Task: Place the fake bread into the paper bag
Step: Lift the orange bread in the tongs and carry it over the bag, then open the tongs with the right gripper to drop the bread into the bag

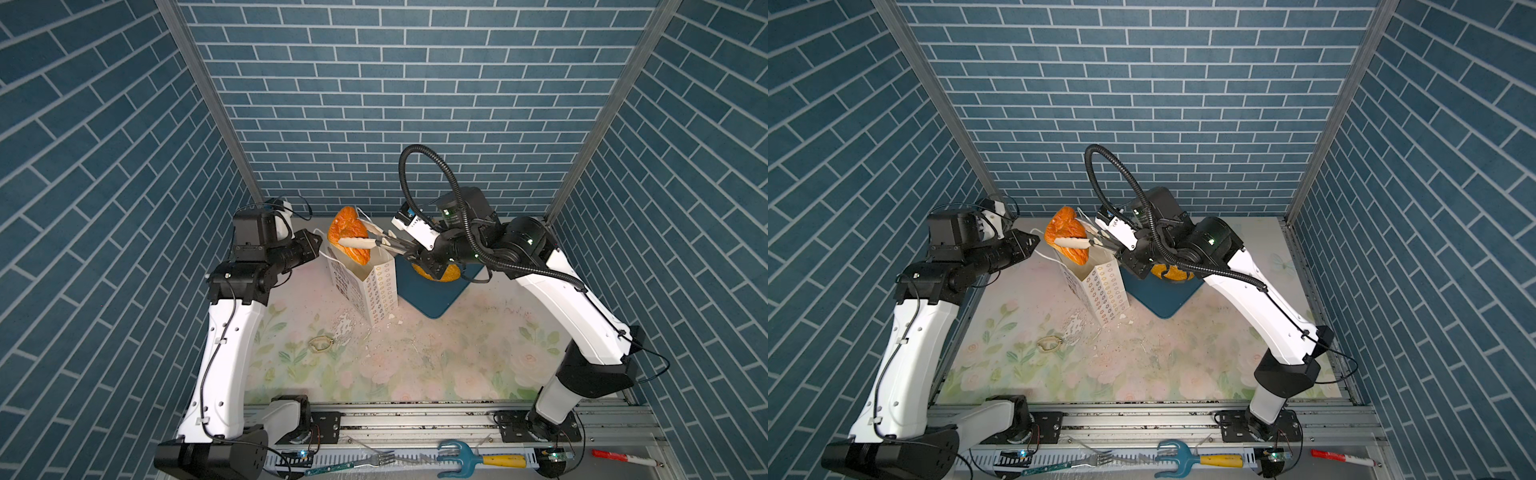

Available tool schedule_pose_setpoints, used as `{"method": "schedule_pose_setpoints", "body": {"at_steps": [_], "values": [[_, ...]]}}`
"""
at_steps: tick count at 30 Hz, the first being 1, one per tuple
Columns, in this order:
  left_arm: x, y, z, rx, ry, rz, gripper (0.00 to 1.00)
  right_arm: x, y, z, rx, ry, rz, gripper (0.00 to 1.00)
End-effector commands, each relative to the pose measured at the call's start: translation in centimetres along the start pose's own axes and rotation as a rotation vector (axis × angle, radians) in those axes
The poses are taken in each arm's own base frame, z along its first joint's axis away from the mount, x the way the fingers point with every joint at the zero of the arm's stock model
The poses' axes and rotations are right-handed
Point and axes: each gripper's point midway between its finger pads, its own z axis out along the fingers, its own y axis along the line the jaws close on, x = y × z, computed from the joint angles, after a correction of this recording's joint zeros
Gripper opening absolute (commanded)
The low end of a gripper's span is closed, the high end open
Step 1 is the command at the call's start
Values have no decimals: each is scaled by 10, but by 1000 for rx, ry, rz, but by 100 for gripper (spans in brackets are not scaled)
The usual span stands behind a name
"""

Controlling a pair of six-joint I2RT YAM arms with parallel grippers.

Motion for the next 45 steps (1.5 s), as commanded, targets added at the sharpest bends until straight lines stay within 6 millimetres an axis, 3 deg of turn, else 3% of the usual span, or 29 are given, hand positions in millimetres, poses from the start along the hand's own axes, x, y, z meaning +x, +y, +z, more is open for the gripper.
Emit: {"method": "schedule_pose_setpoints", "body": {"at_steps": [1,7,14,16,18,22,29,33,42,45], "values": [[-3,-6,-2,22,-20,3,12,-6,-17,8,96,-8,-54,20],[-7,-9,-3,30,-25,2,1,9,-19,31,111,64,-71,21],[-13,-11,1,31,-21,6,0,20,-16,40,117,110,-107,27],[-16,-12,2,32,-23,9,0,23,-16,42,124,126,-115,32],[-18,-13,4,37,-21,13,0,26,-16,45,131,141,-117,42],[-23,-15,10,39,-17,24,0,24,-19,47,155,139,-105,49],[-31,-7,16,-29,16,110,0,-17,-41,19,259,31,-35,50],[-34,-9,21,-14,31,131,0,-39,-33,-1,204,-66,-4,48],[-35,-9,30,5,70,135,0,-56,-31,-46,178,-191,40,46],[-36,-11,33,14,79,130,0,-54,-25,-46,140,-192,32,46]]}}
